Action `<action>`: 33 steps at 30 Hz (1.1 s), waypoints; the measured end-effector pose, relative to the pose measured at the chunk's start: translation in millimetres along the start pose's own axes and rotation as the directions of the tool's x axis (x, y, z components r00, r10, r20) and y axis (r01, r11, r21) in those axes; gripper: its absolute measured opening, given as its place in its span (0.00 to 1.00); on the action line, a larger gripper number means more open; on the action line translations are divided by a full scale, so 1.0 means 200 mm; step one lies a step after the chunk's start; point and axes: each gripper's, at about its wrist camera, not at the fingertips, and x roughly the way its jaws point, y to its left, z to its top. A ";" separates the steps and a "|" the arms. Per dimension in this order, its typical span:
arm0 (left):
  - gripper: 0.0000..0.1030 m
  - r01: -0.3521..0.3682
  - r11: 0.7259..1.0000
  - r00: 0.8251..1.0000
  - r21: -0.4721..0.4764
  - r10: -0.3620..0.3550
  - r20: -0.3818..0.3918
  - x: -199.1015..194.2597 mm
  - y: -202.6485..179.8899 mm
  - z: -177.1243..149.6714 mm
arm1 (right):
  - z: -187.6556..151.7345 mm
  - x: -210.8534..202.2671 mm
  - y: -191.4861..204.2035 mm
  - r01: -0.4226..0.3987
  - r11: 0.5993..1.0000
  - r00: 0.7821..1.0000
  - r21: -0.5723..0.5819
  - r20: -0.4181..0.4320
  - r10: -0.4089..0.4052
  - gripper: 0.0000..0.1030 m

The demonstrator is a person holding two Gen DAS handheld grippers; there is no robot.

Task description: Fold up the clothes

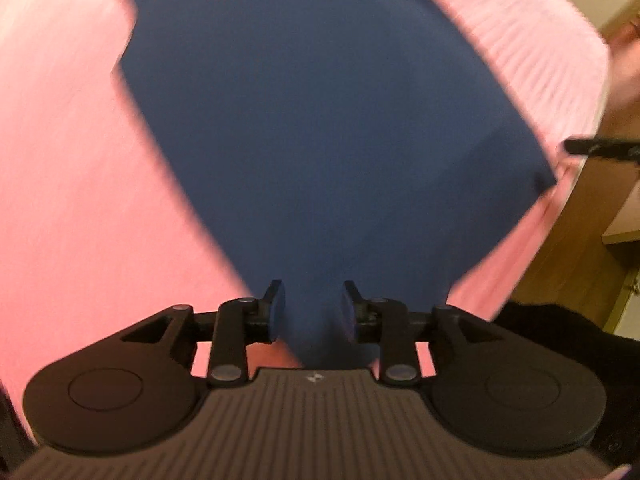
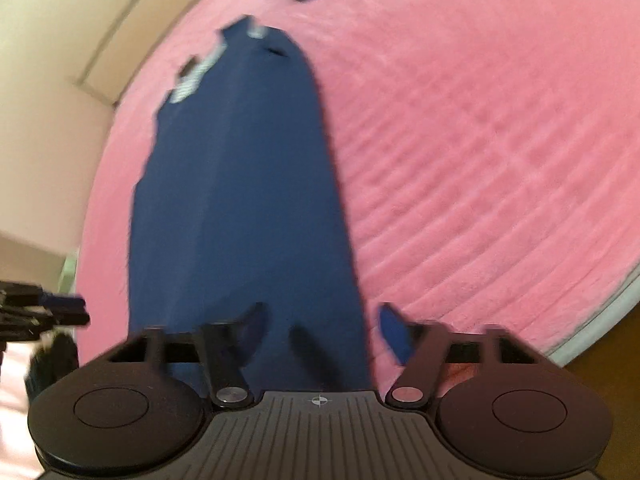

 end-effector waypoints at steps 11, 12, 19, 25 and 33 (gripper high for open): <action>0.36 0.062 0.939 0.986 0.339 -0.110 0.125 0.08 -0.29 0.88 | -0.04 -0.08 0.56 -0.012 0.863 0.999 -0.505 0.032 0.032 0.01; 0.36 0.067 0.933 0.985 0.352 -0.117 0.125 0.09 -0.29 0.91 | -0.07 -0.05 0.63 -0.010 0.827 0.999 -0.563 0.023 0.028 0.01; 0.36 0.131 0.907 0.980 0.400 -0.179 0.086 0.23 -0.28 1.07 | -0.17 0.19 0.80 0.024 0.826 1.000 -0.563 0.010 -0.023 0.01; 0.37 0.212 0.925 0.971 0.314 -0.235 0.036 0.40 -0.27 1.19 | -0.24 0.15 0.86 0.006 0.840 1.000 -0.543 0.005 -0.004 0.01; 0.36 0.220 0.937 0.967 0.270 -0.247 0.068 0.46 -0.23 1.33 | -0.21 0.05 0.71 0.053 0.924 0.996 -0.379 0.087 -0.021 0.01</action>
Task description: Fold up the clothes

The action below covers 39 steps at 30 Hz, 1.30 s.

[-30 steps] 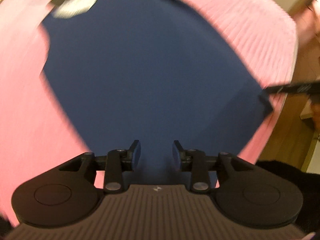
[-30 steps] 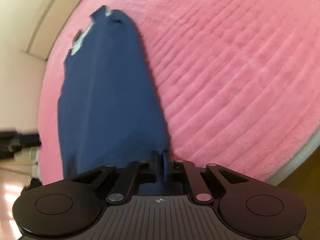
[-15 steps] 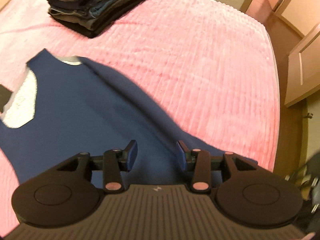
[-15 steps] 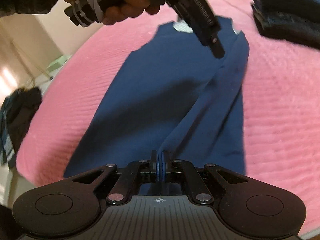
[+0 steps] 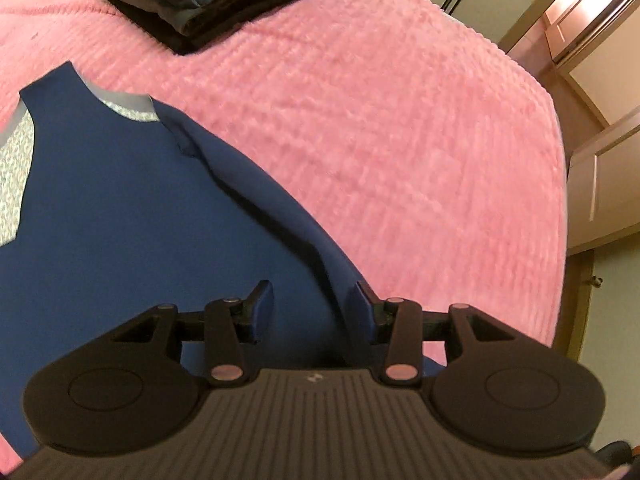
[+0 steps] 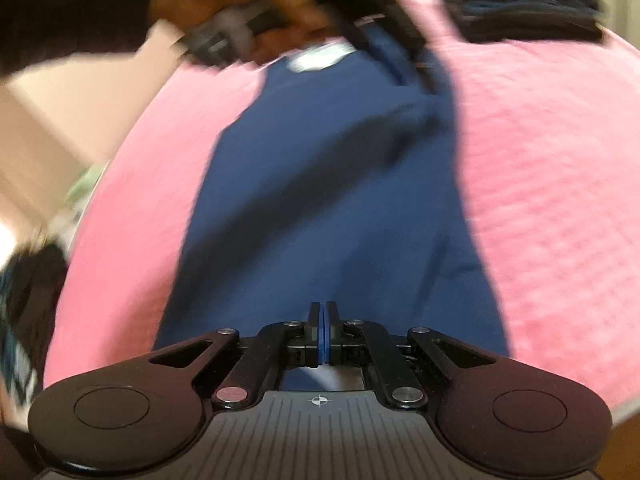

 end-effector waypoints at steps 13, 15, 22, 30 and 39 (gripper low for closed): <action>0.44 -0.129 0.990 0.990 0.051 0.126 0.066 0.07 0.35 0.52 | -0.05 0.05 -0.28 -0.017 0.961 0.997 0.276 0.074 -0.004 0.65; 0.45 -0.106 0.994 0.993 0.030 0.105 0.048 0.14 0.41 0.57 | -0.06 0.07 -0.29 -0.038 0.948 0.997 0.317 0.082 0.013 0.65; 0.23 -0.020 0.997 0.999 0.069 0.022 -0.028 0.31 0.42 0.62 | -0.14 0.07 -0.37 -0.126 0.844 0.987 0.521 0.154 0.052 0.64; 0.03 -0.034 0.988 0.999 0.152 0.037 -0.022 0.26 0.42 0.58 | -0.05 0.14 -0.19 0.013 0.940 0.995 0.342 0.089 -0.046 0.44; 0.02 -0.033 0.987 0.999 0.160 0.032 0.011 0.18 0.44 0.56 | -0.09 0.20 -0.27 0.054 0.903 0.996 0.427 0.039 -0.078 0.01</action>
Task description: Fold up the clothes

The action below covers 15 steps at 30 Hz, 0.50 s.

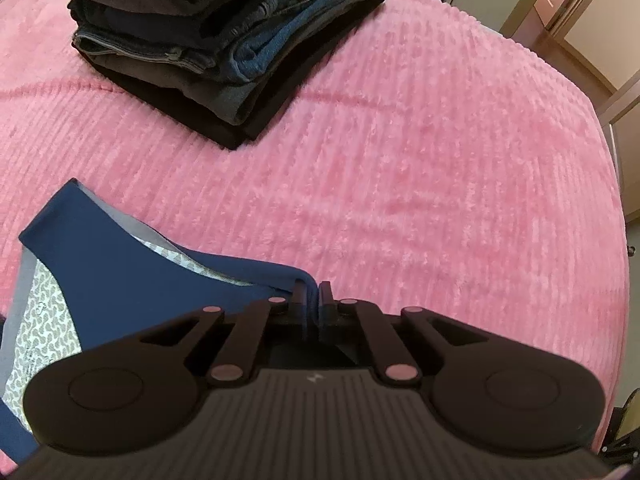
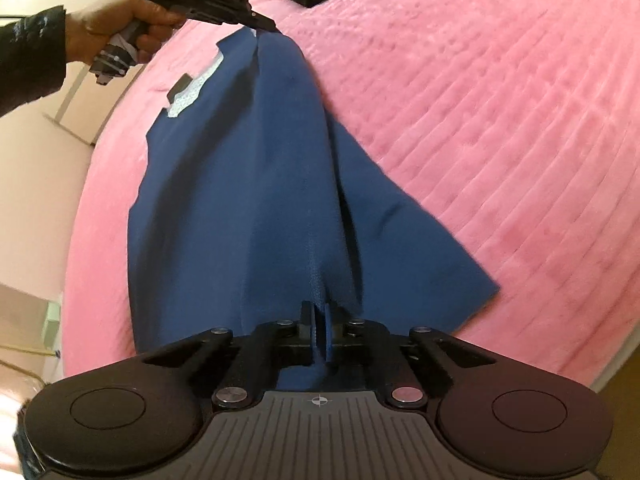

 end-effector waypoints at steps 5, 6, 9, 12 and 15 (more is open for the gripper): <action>0.01 -0.004 1.000 1.000 -0.017 0.004 0.029 -0.08 0.00 0.01 | 0.13 -0.27 -0.03 0.061 0.998 0.995 -0.033 0.085 -0.058 0.00; 0.01 0.003 1.000 0.999 -0.026 -0.002 0.043 -0.11 0.00 0.02 | 0.18 -0.36 -0.05 0.092 0.994 0.989 -0.052 0.122 -0.085 0.00; 0.01 0.032 0.999 0.995 -0.029 -0.029 0.099 -0.21 -0.03 0.10 | 0.37 -0.57 -0.21 0.214 0.976 0.951 -0.049 0.239 -0.197 0.00; 0.00 0.065 0.998 0.983 -0.028 -0.059 0.173 -0.25 -0.07 0.23 | 0.54 -0.64 -0.42 0.331 0.943 0.899 -0.033 0.316 -0.304 0.00; 0.00 0.088 0.993 0.974 -0.078 -0.070 0.216 -0.19 -0.10 0.38 | 0.66 -0.59 -0.62 0.384 0.923 0.874 0.011 0.320 -0.367 0.00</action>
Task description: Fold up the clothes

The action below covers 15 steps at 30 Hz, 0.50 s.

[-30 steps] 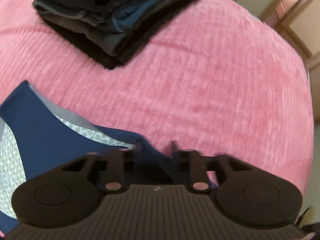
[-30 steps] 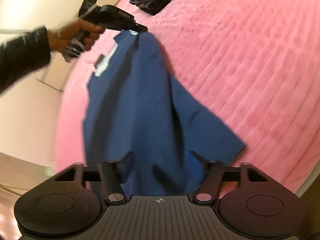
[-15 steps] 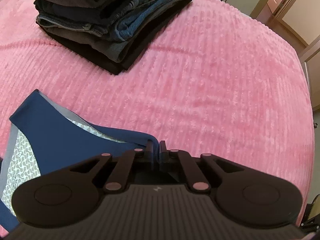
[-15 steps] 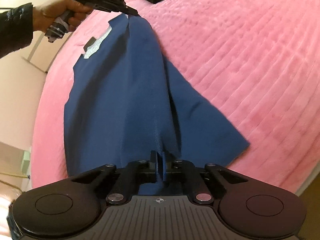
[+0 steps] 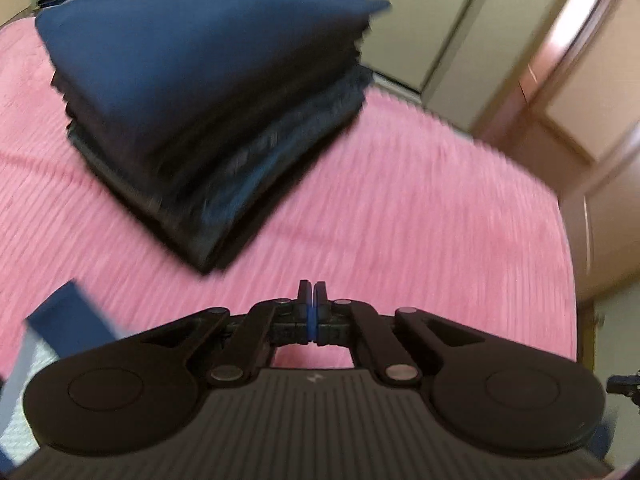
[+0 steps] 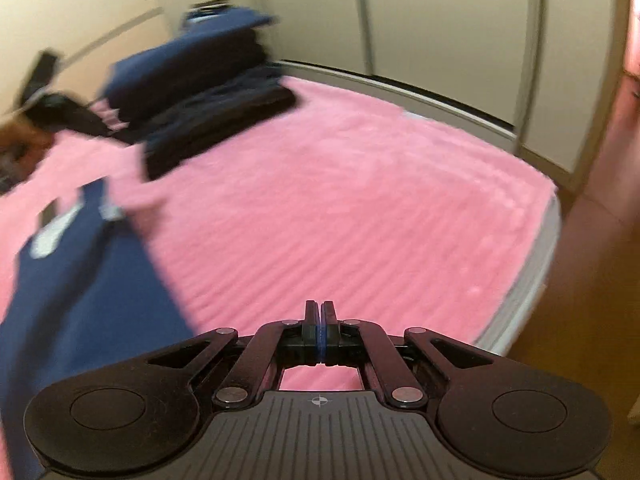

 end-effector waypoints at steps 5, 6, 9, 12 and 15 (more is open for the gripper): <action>0.04 -0.008 0.998 0.998 0.055 0.012 -0.067 0.12 -0.07 0.00 | -0.02 0.10 -0.04 -0.072 0.997 0.997 -0.001 -0.040 0.072 0.00; 0.06 -0.018 0.998 0.996 0.064 0.023 -0.081 0.12 -0.06 -0.03 | -0.04 0.10 -0.03 -0.087 0.996 0.995 0.010 -0.051 0.087 0.00; 0.20 -0.079 0.995 0.990 0.055 0.085 -0.112 0.11 0.01 -0.14 | -0.10 0.15 0.08 -0.134 0.991 0.986 0.021 -0.101 0.135 0.00; 0.21 -0.157 0.987 0.976 0.033 0.160 -0.145 0.07 0.12 -0.28 | -0.14 0.18 0.19 -0.192 0.981 0.971 0.007 -0.145 0.191 0.37; 0.25 -0.208 0.978 0.965 -0.023 0.201 -0.170 0.02 0.24 -0.43 | -0.15 0.24 0.32 -0.266 0.963 0.951 -0.039 -0.174 0.255 0.51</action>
